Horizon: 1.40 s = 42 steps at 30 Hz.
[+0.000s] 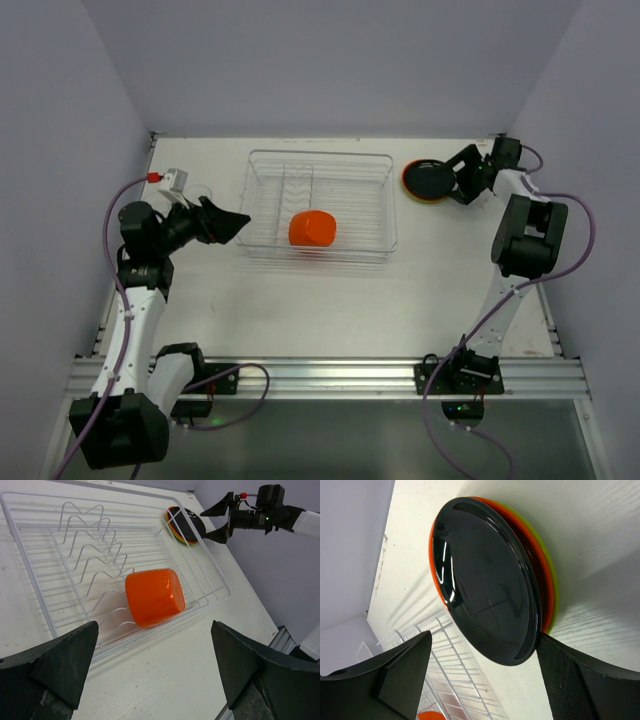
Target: Unload the mixed dishes from the dish rack
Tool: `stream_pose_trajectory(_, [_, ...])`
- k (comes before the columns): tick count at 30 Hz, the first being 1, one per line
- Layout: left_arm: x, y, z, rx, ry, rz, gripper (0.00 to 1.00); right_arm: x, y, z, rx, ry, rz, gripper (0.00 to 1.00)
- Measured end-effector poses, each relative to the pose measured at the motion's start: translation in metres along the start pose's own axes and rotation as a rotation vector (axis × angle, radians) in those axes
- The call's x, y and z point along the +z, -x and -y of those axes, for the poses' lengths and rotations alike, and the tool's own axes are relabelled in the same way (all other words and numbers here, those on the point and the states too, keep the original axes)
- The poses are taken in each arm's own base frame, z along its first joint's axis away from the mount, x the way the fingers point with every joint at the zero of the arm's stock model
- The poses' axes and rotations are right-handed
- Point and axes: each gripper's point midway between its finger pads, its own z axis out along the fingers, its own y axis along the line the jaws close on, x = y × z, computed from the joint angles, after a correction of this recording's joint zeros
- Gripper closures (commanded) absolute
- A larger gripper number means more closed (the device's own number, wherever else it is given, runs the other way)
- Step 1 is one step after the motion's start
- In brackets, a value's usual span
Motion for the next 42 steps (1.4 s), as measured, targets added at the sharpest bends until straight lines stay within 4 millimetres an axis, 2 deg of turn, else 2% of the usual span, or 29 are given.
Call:
stream_pose_trajectory(5, [-0.001,0.001,-0.001,0.001,0.003,0.004,0.00,-0.009,0.006,-0.012,-0.011,-0.018,-0.004,0.09])
stream_pose_trajectory(9, [-0.001,0.001,0.000,0.003,0.002,0.006,0.00,-0.012,0.001,-0.009,0.001,-0.054,-0.029,0.06])
stream_pose_trajectory(15, [-0.001,-0.002,-0.001,-0.001,0.002,0.002,0.00,-0.008,0.000,-0.015,-0.016,-0.099,-0.072,0.04])
stream_pose_trajectory(27, [-0.001,-0.002,0.000,-0.003,-0.005,0.000,0.00,-0.010,-0.025,0.004,-0.035,-0.166,-0.155,0.02])
stream_pose_trajectory(30, [-0.001,-0.002,0.000,-0.001,-0.005,0.001,0.00,-0.012,-0.039,0.018,-0.035,-0.186,-0.180,0.02])
stream_pose_trajectory(33, [-0.001,-0.001,0.000,-0.004,-0.006,0.002,0.00,-0.023,-0.060,0.028,-0.043,-0.205,-0.209,0.02])
stream_pose_trajectory(36, [-0.001,-0.001,0.000,-0.004,-0.006,0.003,0.00,-0.038,-0.073,0.019,-0.091,-0.187,-0.210,0.02])
stream_pose_trajectory(42, [-0.001,-0.002,0.000,-0.006,-0.006,0.003,0.00,-0.076,-0.105,-0.016,-0.236,-0.080,-0.160,0.02])
